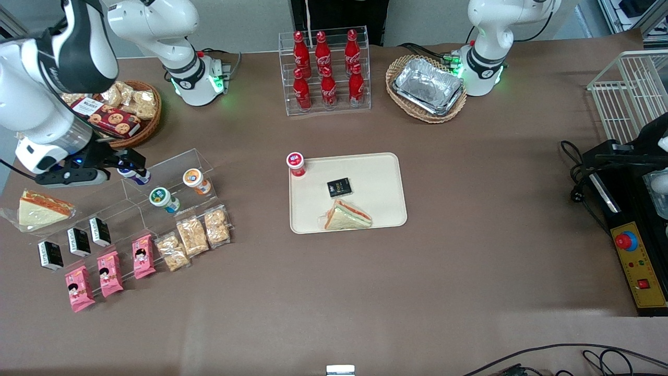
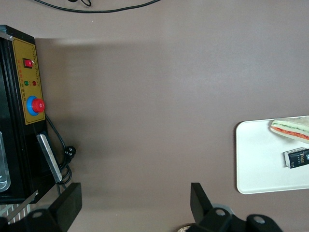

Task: Place green gum on tray
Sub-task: 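Move the right gripper toward the green-labelled gum bottle on the rack, then close the right gripper around the green-labelled gum bottle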

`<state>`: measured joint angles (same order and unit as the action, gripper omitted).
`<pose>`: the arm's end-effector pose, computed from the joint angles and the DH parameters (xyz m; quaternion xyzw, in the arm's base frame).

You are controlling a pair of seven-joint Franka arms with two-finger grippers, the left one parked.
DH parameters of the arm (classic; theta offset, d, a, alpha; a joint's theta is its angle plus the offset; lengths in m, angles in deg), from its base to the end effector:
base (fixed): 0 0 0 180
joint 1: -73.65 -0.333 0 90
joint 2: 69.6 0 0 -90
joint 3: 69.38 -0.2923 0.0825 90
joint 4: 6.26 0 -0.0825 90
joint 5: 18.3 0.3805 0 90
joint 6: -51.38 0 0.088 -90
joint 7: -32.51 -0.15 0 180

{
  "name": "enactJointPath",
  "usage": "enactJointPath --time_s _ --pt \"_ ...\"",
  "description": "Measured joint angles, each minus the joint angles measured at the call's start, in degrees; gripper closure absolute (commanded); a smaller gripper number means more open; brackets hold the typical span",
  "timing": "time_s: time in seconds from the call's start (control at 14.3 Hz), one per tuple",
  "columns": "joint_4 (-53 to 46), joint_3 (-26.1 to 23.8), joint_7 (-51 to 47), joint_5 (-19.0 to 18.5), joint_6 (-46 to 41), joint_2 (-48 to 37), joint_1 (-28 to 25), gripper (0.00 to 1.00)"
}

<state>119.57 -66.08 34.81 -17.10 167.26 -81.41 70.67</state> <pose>0.4949 -0.0010 0.4093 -0.9997 -0.0134 -0.0164 0.0150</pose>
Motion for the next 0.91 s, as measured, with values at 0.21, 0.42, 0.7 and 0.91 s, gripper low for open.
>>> enactJointPath --time_s 0.21,0.42,0.7,0.91 --pt "6.52 0.06 0.0 -0.03 7.1 0.42 0.59 0.0" --pt "8.76 0.07 0.0 -0.04 10.84 2.82 0.8 0.0" --pt "8.97 0.07 0.0 -0.04 14.27 7.7 0.8 0.0" --pt "8.99 0.07 0.0 -0.04 17.02 11.12 0.8 0.0"
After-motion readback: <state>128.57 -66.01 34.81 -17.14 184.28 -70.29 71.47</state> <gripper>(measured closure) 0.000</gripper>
